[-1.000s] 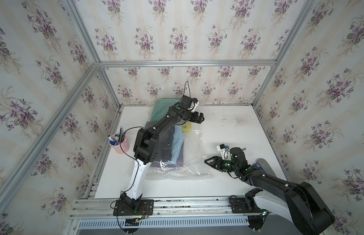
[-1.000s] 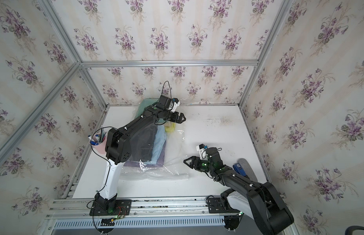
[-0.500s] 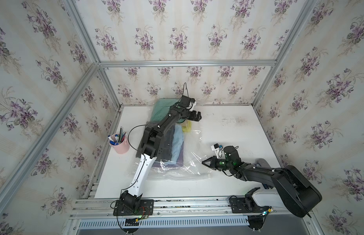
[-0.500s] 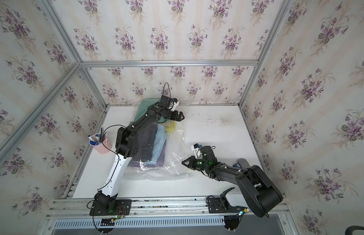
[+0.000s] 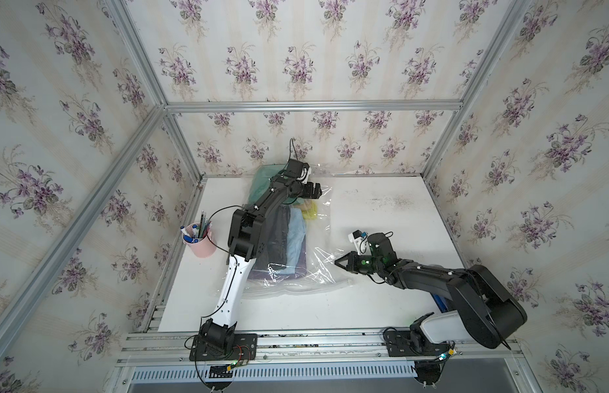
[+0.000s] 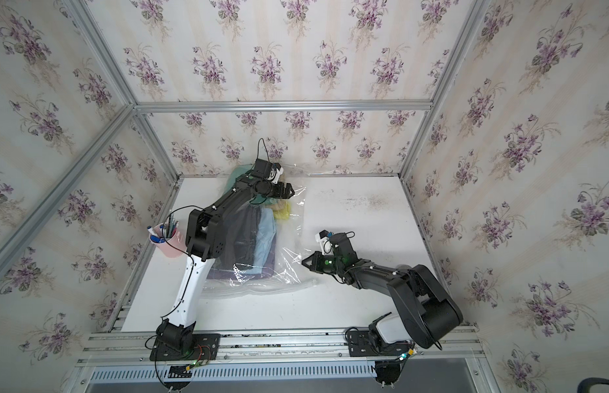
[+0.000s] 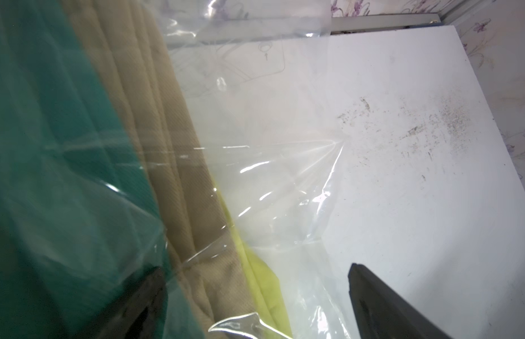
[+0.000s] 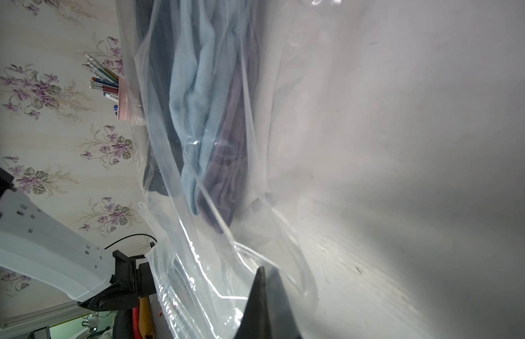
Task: Take the trousers out of the vacuum bag
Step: Adjust the vacuum bag at the center of the board.
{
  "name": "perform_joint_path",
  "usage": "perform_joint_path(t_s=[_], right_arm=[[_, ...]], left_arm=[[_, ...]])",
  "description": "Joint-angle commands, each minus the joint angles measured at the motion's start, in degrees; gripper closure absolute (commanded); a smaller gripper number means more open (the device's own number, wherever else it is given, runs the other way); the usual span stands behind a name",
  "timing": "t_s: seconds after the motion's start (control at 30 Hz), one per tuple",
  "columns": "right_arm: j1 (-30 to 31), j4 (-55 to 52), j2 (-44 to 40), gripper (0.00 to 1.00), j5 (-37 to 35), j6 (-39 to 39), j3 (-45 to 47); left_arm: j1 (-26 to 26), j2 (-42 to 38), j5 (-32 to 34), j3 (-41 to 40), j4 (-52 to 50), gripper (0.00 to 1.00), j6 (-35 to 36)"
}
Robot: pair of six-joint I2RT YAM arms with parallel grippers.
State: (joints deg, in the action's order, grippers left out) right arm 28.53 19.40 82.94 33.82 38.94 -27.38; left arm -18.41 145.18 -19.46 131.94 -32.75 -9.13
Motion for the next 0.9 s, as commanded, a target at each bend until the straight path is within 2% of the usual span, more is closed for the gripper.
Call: perform_joint_path(t_s=[0.0,0.2,0.43,0.57,0.87], right_arm=[[-1.0,-2.5,1.7,1.0,-0.9,-4.1,-2.3],[-2.5,-5.7,5.4,1.0,-1.1,-7.6,-7.4],[-3.6,-8.4,11.5,1.0,-1.8,-9.8,-16.3],[-3.8,-10.1,14.6,1.0,-2.2,-11.3,-21.2],[-4.2,-12.4,23.0,1.0,-1.3,-12.9,-31.8]], left_arm=[[2.5,-1.3,6.9,-3.0,-4.1,0.0,-1.2],[5.7,-5.7,9.6,-10.1,-2.3,0.0,-1.9],[8.4,-8.9,10.7,-14.1,-1.6,0.0,-3.6],[9.3,-10.1,8.7,-13.9,-1.8,0.0,-3.8],[9.1,-15.4,-0.7,-11.1,-2.0,0.0,-4.9]])
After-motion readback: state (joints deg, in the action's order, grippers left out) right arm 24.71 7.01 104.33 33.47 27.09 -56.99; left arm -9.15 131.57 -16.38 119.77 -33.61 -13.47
